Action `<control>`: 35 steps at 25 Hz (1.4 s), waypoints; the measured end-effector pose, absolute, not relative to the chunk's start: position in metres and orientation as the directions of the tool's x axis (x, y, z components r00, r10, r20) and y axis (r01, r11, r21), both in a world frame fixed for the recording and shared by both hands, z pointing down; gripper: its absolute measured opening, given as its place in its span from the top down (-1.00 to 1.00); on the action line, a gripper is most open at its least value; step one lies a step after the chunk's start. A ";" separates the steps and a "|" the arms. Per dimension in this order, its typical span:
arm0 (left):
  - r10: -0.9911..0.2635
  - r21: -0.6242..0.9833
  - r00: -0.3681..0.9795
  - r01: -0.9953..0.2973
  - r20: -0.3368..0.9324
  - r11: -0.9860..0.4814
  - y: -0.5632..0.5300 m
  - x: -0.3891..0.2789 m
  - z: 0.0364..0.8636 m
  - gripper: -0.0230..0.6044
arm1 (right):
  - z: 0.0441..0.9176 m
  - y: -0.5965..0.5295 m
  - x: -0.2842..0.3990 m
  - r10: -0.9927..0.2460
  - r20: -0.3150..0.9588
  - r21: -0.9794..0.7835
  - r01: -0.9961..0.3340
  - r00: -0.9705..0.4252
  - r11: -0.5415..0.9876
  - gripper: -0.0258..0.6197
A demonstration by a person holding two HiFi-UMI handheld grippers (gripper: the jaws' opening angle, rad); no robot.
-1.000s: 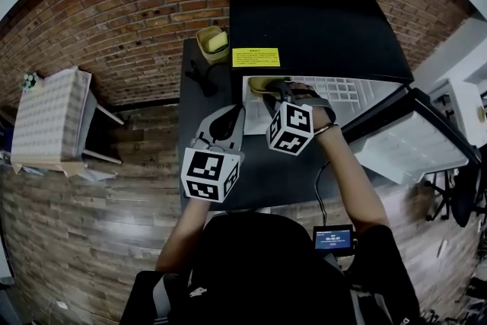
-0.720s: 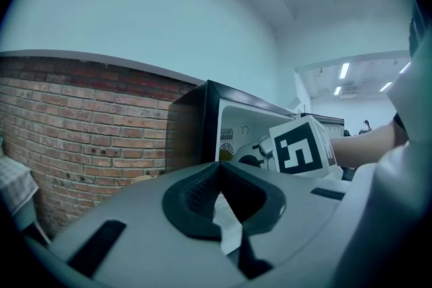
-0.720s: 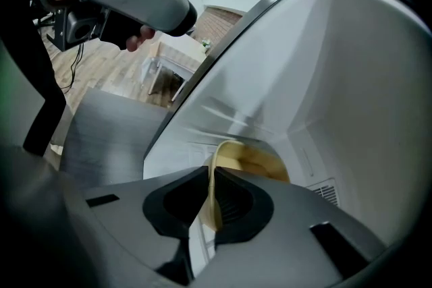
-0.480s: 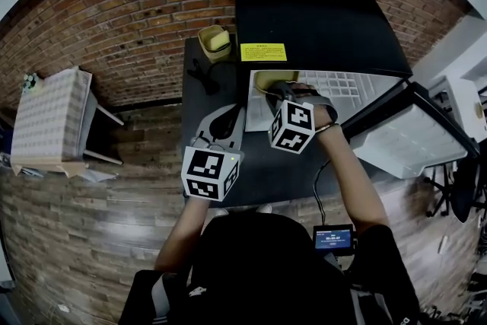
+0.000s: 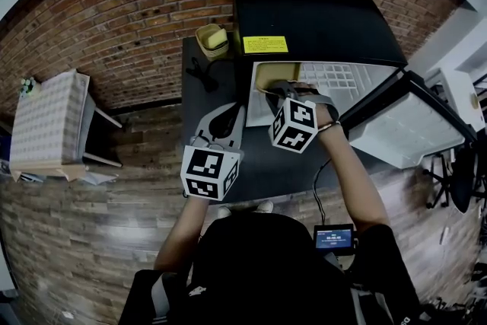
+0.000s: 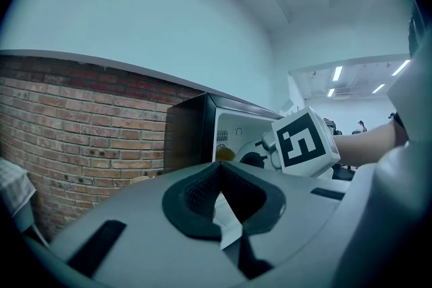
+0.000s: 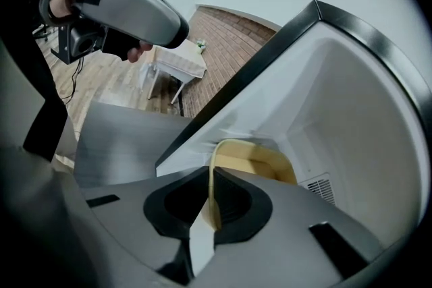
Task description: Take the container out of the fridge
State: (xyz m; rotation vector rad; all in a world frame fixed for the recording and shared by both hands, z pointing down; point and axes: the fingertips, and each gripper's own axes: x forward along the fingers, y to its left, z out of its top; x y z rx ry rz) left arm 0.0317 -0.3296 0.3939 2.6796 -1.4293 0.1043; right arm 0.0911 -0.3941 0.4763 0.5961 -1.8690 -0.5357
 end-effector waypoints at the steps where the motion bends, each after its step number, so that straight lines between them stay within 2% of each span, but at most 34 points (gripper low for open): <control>1: -0.823 0.060 0.558 -0.830 0.109 -0.555 -0.328 0.030 0.394 0.89 | 0.476 -0.392 0.090 -0.626 0.711 0.612 -0.158 -0.320 0.775 0.75; 35: -0.765 0.098 0.637 -0.771 0.094 -0.630 -0.258 -0.020 0.408 0.89 | 0.483 -0.310 0.066 -0.673 0.707 0.621 -0.265 -0.217 0.738 0.75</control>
